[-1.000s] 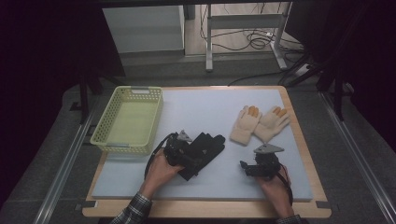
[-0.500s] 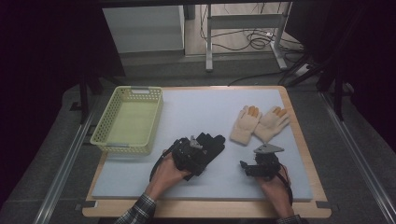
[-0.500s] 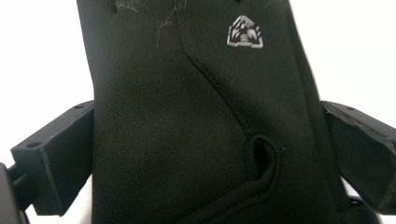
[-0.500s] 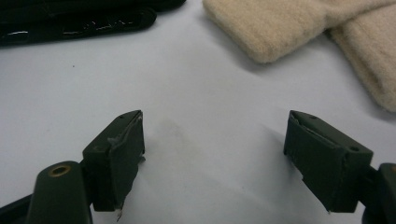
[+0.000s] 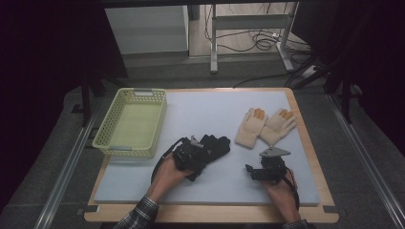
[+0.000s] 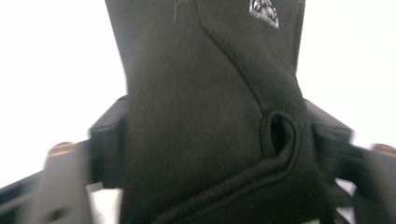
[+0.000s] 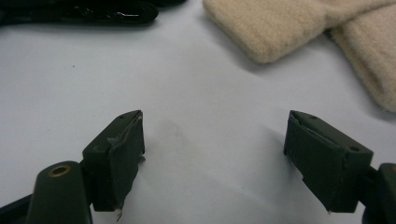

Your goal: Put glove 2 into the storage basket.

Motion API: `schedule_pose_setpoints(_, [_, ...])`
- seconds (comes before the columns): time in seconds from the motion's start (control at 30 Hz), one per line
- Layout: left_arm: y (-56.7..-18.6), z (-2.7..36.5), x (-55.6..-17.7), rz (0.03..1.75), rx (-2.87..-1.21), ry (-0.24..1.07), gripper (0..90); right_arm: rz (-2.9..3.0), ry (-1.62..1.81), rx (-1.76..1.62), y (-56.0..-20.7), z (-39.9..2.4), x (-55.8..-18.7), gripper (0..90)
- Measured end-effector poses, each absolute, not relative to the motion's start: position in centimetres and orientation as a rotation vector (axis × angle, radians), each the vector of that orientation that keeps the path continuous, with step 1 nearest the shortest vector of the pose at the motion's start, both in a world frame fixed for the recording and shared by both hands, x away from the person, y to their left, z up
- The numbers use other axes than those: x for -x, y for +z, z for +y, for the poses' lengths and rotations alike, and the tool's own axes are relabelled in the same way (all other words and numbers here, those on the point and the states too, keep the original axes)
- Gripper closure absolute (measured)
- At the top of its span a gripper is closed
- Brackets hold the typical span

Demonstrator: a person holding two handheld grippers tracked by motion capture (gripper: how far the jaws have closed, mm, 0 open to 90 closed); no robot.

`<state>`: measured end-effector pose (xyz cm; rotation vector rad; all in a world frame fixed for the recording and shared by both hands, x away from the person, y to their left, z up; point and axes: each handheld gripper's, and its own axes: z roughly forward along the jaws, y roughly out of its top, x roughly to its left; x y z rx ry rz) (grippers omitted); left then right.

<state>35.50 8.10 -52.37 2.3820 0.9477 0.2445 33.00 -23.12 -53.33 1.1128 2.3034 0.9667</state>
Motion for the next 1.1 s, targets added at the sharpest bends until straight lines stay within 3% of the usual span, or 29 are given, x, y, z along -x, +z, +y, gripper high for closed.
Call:
schedule_pose_setpoints(0.13, [-52.1,8.3,-35.7,0.949,-2.387,0.252,53.5,2.303,0.966,-1.113,-53.3,-23.1,-33.0,19.9])
schedule_pose_setpoints(0.3, [-51.8,8.4,-35.7,0.937,-2.387,0.261,62.9,2.304,0.966,-1.112,-53.3,-23.1,-33.0,20.0])
schedule_pose_setpoints(1.1, [-45.0,10.8,-39.1,1.061,-2.304,0.363,61.5,2.303,0.967,-1.115,-53.3,-23.1,-33.0,19.9])
